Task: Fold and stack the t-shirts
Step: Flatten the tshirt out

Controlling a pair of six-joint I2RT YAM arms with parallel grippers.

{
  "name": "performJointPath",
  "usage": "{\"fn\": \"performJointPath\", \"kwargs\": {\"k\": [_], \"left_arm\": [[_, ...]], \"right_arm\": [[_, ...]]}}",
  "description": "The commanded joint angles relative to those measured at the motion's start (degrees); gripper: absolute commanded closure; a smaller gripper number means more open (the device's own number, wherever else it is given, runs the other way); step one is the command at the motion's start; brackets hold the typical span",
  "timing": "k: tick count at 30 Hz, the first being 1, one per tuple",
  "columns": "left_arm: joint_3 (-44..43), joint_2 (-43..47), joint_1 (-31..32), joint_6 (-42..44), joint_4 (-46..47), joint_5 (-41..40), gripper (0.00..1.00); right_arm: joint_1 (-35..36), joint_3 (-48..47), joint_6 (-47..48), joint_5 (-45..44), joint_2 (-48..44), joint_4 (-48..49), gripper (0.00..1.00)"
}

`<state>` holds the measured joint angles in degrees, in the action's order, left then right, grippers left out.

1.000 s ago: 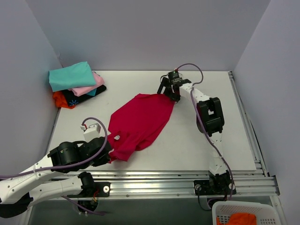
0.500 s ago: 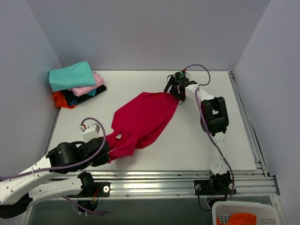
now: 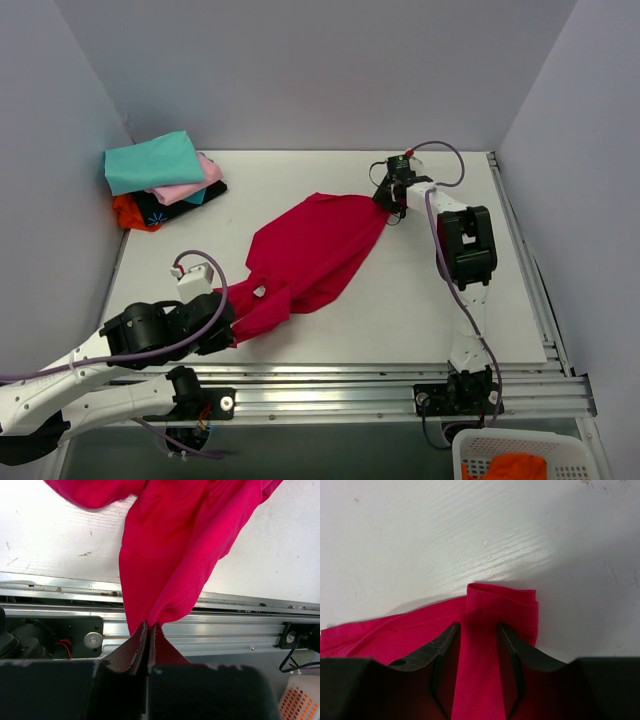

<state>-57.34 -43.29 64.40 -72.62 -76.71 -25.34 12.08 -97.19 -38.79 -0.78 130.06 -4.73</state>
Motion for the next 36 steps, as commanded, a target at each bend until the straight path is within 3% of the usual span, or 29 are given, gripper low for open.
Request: {"fn": "performJointPath", "kwargs": {"k": [1, 6, 9, 11, 21, 24, 29, 33, 34, 35, 36], "left_arm": [[-0.4, 0.66, 0.29, -0.15, -18.04, -1.11, 0.98], [-0.4, 1.1, 0.29, -0.77, -18.3, -1.2, 0.98], [-0.4, 0.93, 0.29, -0.86, -18.3, -1.2, 0.98], [-0.31, 0.84, 0.2, -0.94, -18.3, -1.2, 0.98], [-0.58, 0.13, 0.2, -0.86, -18.39, -0.94, 0.98], [-4.52, -1.53, 0.2, 0.81, -18.39, -2.07, 0.98], [-15.14, -9.68, 0.11, 5.99, -18.39, -8.74, 0.98], [-16.66, -15.77, 0.02, 8.02, -17.78, -10.25, 0.98], [-16.49, -16.21, 0.02, 8.37, -17.34, -10.17, 0.98], [-16.23, -16.3, 0.02, 8.55, -16.29, -9.9, 0.98], [-15.7, -15.95, 0.02, 8.72, -15.76, -9.47, 0.98]], "right_arm": [[-0.03, 3.41, 1.25, -2.74, 1.16, -6.61, 0.69], [-0.03, 3.41, 2.66, -3.09, 1.6, -7.31, 0.79], [-0.12, 3.41, 3.36, -3.35, 2.04, -7.83, 0.94], [-0.04, 3.41, 3.45, -3.44, 2.48, -8.1, 0.99], [-0.03, 0.78, 3.89, -2.65, 3.71, -8.54, 1.0], [-0.12, -1.77, 3.98, -2.3, 2.31, -9.77, 1.0], [-0.03, -4.41, 3.45, -2.39, -4.09, -11.44, 1.0], [-0.03, -5.81, 3.45, -3.35, -6.49, -13.89, 1.0], [-0.03, -6.87, 3.71, -3.53, -6.49, -14.34, 0.96], [-0.12, -7.31, 3.8, -3.7, -6.4, -15.12, 0.68], [-0.12, -7.75, 3.8, -4.32, -6.14, -15.57, 0.55]]}}
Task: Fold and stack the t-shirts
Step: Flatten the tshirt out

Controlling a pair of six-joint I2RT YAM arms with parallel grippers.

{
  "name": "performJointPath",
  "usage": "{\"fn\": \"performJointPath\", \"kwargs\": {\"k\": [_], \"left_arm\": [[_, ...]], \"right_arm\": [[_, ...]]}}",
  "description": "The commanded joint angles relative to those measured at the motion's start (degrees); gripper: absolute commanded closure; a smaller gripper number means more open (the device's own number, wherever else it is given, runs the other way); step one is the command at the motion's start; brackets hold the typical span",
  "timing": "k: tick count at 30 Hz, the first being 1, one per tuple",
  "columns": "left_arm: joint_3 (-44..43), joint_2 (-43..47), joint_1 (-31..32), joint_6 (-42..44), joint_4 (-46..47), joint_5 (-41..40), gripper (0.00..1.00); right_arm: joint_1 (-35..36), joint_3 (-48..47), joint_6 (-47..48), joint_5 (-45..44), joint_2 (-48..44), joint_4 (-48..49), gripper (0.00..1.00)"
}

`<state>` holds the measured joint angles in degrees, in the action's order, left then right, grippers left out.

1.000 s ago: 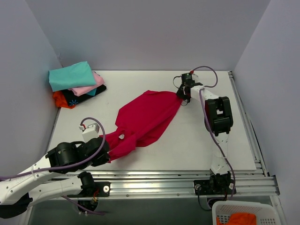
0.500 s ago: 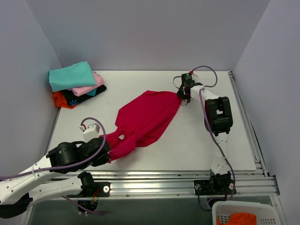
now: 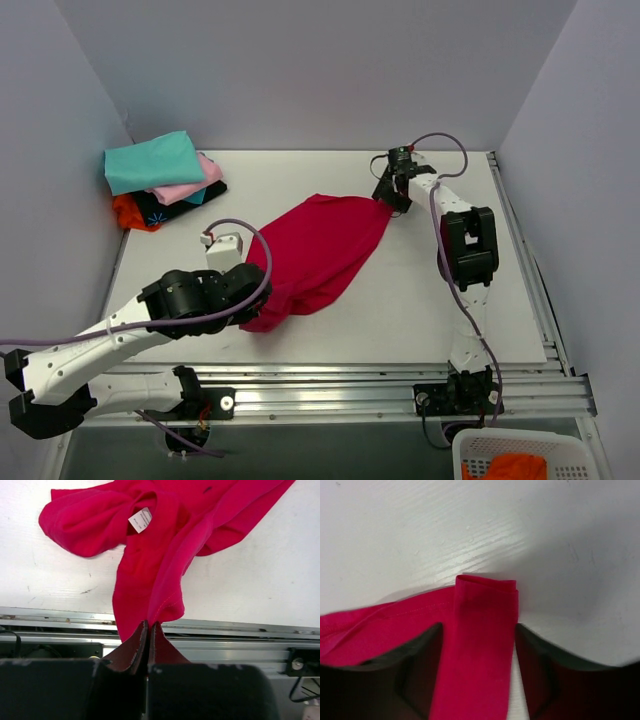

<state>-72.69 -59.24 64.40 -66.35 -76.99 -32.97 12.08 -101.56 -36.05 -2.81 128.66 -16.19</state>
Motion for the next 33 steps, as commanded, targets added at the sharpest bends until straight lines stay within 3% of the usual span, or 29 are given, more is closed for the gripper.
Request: {"fn": "performJointPath", "kwargs": {"k": [1, 6, 15, 26, 32, 33], "left_arm": [[-0.09, 0.44, 0.02, 2.54, -15.03, -1.83, 0.98], [0.61, 3.78, -0.59, 1.57, -15.55, -1.83, 0.98], [1.41, 5.54, -1.12, -0.98, -18.11, -1.57, 0.98], [2.28, 4.84, -2.35, 0.69, -16.88, -1.22, 0.98], [3.25, 5.19, -4.28, 2.54, -16.09, -0.52, 0.98], [3.34, 5.28, -4.89, 2.97, -16.0, -0.43, 0.98]], "right_arm": [[-0.21, -4.43, 1.16, -2.38, -4.04, -4.47, 0.38], [-0.21, -7.25, 1.25, -2.38, -1.31, -5.17, 0.36], [-0.12, -18.05, 0.9, -2.03, 8.79, -7.54, 0.41], [0.32, -17.27, -1.39, -1.76, 11.44, -6.32, 0.45], [0.32, -16.14, -1.12, -2.55, 11.44, -6.84, 0.57], [0.32, -15.61, -1.12, -2.73, 11.0, -6.76, 0.66]]}}
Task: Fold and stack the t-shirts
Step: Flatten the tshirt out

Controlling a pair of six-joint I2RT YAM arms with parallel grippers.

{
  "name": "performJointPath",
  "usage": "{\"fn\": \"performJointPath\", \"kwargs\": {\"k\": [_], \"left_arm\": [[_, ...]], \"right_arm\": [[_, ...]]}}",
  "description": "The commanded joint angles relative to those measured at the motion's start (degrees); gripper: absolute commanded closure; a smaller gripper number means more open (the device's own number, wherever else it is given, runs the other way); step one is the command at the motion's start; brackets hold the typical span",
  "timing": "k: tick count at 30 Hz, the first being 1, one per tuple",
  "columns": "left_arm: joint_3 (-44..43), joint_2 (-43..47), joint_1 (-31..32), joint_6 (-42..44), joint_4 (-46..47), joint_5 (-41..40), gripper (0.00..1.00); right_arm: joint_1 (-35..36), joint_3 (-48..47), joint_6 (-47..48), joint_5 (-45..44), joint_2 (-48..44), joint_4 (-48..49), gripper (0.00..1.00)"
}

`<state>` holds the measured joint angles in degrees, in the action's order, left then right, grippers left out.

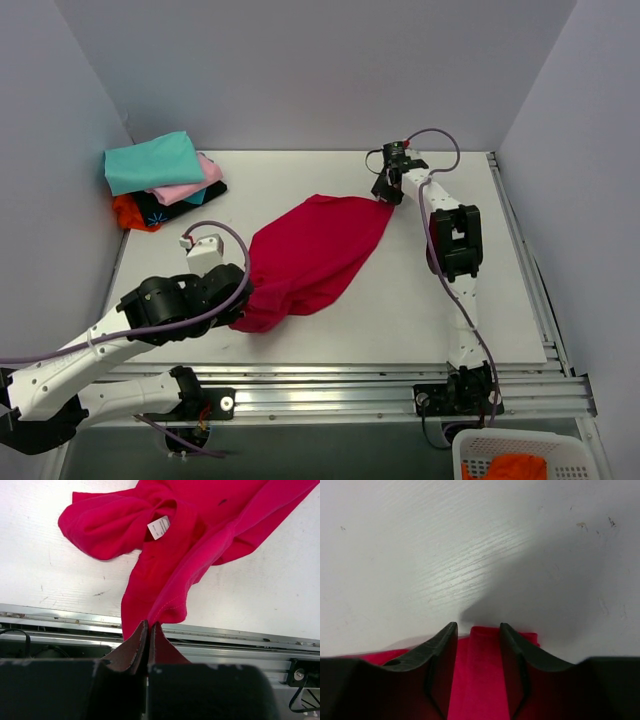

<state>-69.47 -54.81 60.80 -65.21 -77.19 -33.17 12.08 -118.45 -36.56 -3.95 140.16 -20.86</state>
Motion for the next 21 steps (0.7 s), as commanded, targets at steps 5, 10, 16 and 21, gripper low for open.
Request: {"fn": "performJointPath", "kwargs": {"k": [5, 10, 16, 21], "left_arm": [[0.83, 1.72, -3.14, 3.24, -14.75, 0.47, 0.98], [1.53, 2.25, -4.1, 4.39, -13.78, 1.0, 0.98], [2.5, 3.04, -4.9, 4.74, -12.99, 1.35, 0.98], [2.85, 3.74, -5.07, 4.57, -12.81, 1.44, 0.98]], "right_arm": [[0.32, 5.33, -0.36, -2.29, -1.73, -1.55, 0.76], [0.32, 7.18, 0.69, -3.09, -2.43, -1.72, 0.84], [0.76, 6.66, 2.28, -4.49, -1.82, -3.39, 0.98], [1.11, 6.48, 2.54, -5.46, -1.73, -4.36, 1.0]]}}
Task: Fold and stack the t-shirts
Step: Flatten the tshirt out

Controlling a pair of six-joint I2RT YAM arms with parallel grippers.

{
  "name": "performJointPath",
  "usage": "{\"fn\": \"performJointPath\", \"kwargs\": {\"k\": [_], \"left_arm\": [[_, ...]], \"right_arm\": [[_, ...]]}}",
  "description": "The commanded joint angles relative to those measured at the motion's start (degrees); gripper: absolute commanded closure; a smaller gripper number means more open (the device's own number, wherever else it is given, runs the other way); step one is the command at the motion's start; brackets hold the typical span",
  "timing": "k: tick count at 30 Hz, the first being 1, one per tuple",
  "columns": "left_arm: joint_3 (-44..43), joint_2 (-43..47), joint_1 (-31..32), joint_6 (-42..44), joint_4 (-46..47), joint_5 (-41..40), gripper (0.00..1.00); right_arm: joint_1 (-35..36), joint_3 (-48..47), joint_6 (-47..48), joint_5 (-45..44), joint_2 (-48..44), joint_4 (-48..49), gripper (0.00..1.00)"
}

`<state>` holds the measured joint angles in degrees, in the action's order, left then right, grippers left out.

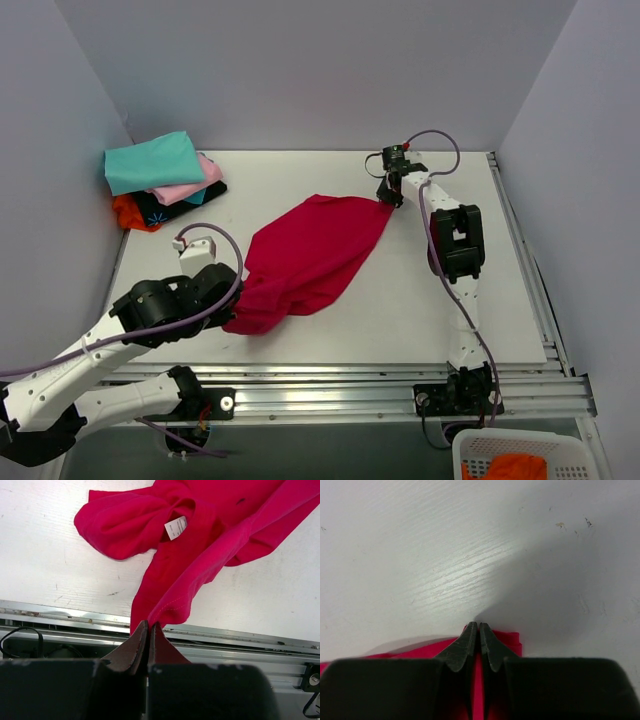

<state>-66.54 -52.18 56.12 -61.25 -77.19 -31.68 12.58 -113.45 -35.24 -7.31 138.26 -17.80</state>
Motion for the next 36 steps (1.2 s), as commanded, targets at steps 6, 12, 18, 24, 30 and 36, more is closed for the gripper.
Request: {"fn": "performJointPath", "kwargs": {"k": [6, 12, 18, 24, 30, 36], "left_arm": [[-2.61, -0.28, -0.4, 3.06, -12.29, -0.83, 0.98], [-9.03, -6.16, -0.57, 10.8, -8.07, -2.77, 0.98], [-16.33, -10.04, -1.01, 17.56, -3.51, -3.47, 0.98], [-23.53, -12.06, -1.8, 24.33, -0.77, -3.65, 0.98], [-33.46, -14.69, -2.15, 32.32, 0.81, -3.82, 0.98], [-53.93, -17.16, -2.24, 40.68, 1.16, -1.99, 0.98]], "right_arm": [[0.61, 0.51, 1.93, -3.23, -2.28, -8.91, 1.0], [-0.8, 3.49, 2.72, -4.82, -12.99, -9.44, 1.0], [-3.0, 9.11, 3.69, -5.52, -27.93, -10.84, 1.0], [-4.93, 13.33, 4.39, -5.7, -41.82, -13.4, 1.0], [-5.63, 15.71, 4.22, -5.26, -53.6, -15.68, 1.0], [-5.64, 15.55, 6.41, -3.41, -66.17, -13.49, 1.0]]}}
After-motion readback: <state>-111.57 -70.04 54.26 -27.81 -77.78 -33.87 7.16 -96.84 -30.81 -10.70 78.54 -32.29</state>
